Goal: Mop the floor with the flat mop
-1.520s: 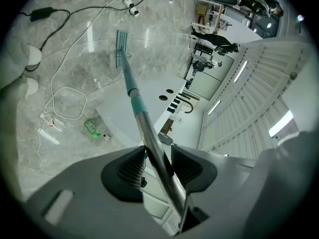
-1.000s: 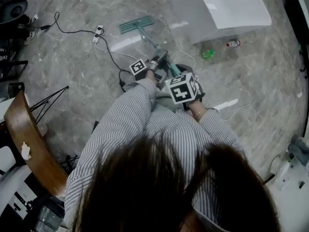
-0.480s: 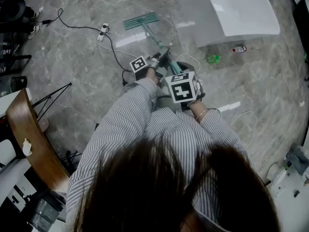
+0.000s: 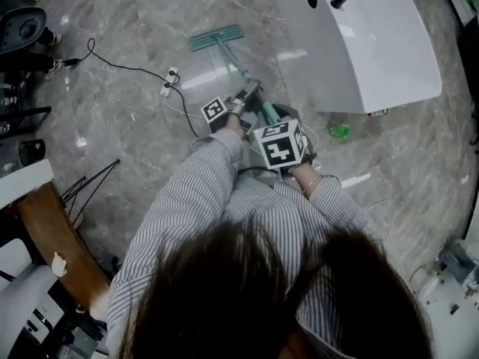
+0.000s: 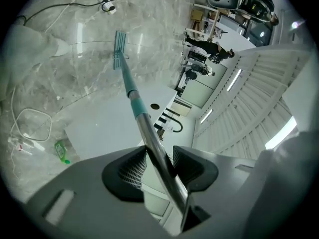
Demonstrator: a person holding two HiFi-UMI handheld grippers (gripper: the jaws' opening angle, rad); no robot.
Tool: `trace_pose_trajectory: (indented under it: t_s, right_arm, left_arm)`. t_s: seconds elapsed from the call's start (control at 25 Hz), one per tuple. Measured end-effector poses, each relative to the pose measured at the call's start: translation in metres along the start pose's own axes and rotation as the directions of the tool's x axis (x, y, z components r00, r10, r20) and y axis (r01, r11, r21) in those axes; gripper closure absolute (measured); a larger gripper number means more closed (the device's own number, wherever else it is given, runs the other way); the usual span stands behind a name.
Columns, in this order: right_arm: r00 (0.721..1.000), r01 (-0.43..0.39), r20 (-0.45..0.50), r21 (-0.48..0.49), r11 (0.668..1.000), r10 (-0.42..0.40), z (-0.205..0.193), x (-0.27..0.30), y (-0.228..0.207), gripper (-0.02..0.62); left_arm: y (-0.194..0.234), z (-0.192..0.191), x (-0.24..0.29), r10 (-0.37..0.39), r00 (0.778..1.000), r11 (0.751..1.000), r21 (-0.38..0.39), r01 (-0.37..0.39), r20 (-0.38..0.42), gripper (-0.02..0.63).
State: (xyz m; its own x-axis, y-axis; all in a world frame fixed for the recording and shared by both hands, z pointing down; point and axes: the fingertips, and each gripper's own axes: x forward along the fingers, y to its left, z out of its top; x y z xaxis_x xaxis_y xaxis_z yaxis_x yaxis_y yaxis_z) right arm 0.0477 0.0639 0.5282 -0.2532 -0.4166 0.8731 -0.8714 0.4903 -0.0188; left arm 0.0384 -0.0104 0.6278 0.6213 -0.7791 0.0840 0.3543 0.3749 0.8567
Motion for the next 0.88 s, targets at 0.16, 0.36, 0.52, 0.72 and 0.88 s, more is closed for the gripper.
trace_pose_trajectory:
  t_s: [0.16, 0.36, 0.52, 0.72, 0.88]
  right_arm:
    - [1.000, 0.013, 0.000, 0.007, 1.000, -0.013, 0.101, 0.052, -0.013, 0.474]
    - [1.000, 0.013, 0.004, 0.017, 1.000, -0.013, 0.228, 0.120, -0.036, 0.474]
    - [1.000, 0.016, 0.011, -0.018, 1.000, -0.016, 0.309, 0.169, -0.050, 0.476]
    - [1.000, 0.014, 0.008, -0.046, 0.999, -0.013, 0.372, 0.213, -0.069, 0.477]
    - [1.000, 0.024, 0.007, -0.067, 0.997, -0.023, 0.388, 0.226, -0.080, 0.482]
  left_arm:
    - [-0.057, 0.081, 0.054, -0.019, 1.000, 0.999, -0.029, 0.019, 0.011, 0.433]
    - [-0.127, 0.183, 0.128, -0.009, 1.000, 1.000, -0.013, 0.009, -0.001, 0.428]
    - [-0.171, 0.252, 0.176, -0.024, 1.000, 1.000, -0.008, 0.024, 0.001, 0.426]
    - [-0.202, 0.314, 0.223, -0.038, 0.998, 0.999, -0.014, 0.039, 0.040, 0.431]
    - [-0.210, 0.328, 0.241, -0.032, 0.999, 0.999, -0.022, 0.032, 0.039, 0.437]
